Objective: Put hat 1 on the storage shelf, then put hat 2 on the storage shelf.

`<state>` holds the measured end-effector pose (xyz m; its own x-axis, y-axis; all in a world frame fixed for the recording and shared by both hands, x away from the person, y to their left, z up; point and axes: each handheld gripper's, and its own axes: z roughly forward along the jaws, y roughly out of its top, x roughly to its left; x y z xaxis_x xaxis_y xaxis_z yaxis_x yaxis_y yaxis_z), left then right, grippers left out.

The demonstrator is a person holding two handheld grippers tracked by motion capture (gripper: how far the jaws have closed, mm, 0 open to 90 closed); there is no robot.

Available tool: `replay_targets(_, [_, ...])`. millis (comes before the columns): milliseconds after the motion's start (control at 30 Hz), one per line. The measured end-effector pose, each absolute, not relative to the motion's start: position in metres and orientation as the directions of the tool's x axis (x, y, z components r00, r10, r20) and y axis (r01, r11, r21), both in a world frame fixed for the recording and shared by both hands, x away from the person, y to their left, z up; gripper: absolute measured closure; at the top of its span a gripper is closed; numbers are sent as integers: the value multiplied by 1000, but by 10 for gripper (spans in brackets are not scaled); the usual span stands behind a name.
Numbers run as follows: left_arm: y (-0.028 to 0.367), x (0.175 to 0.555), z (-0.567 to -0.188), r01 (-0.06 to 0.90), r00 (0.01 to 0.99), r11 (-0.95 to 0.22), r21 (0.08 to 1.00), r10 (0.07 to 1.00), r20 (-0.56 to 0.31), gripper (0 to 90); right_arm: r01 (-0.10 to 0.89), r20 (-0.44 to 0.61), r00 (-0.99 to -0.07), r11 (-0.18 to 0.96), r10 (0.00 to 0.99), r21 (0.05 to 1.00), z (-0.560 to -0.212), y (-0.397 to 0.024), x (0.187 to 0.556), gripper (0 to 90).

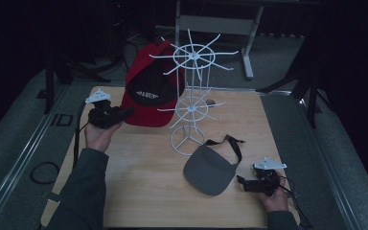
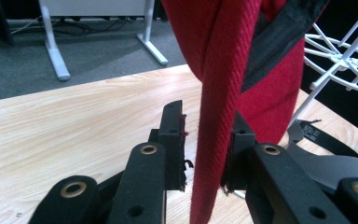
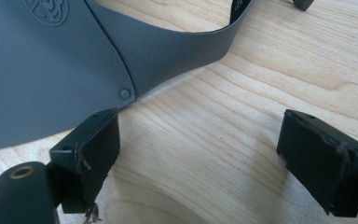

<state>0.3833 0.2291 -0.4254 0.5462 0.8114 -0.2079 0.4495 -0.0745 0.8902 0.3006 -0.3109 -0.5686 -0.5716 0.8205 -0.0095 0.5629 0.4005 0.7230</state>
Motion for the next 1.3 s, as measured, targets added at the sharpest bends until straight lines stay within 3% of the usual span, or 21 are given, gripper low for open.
replay_targets(400, [227,372,-428,426,569,-89,900,800,-190,655,557,-9,-585,410,811,723,-568,-311,300,144])
replay_targets(633, [231,371,-437,437,567,-75,896,796,-210,643,581,5,-563,392,826,713,-558,-315,301,340])
replay_targets(800, [231,370,-440,442,568,-86,893,797,-204,639,565,-21,-550,390,835,726,-545,-315,307,400])
replay_targets(1300, [234,367,-449,448,561,-61,892,796,-227,630,553,-53,-546,406,836,728,-521,-307,355,382])
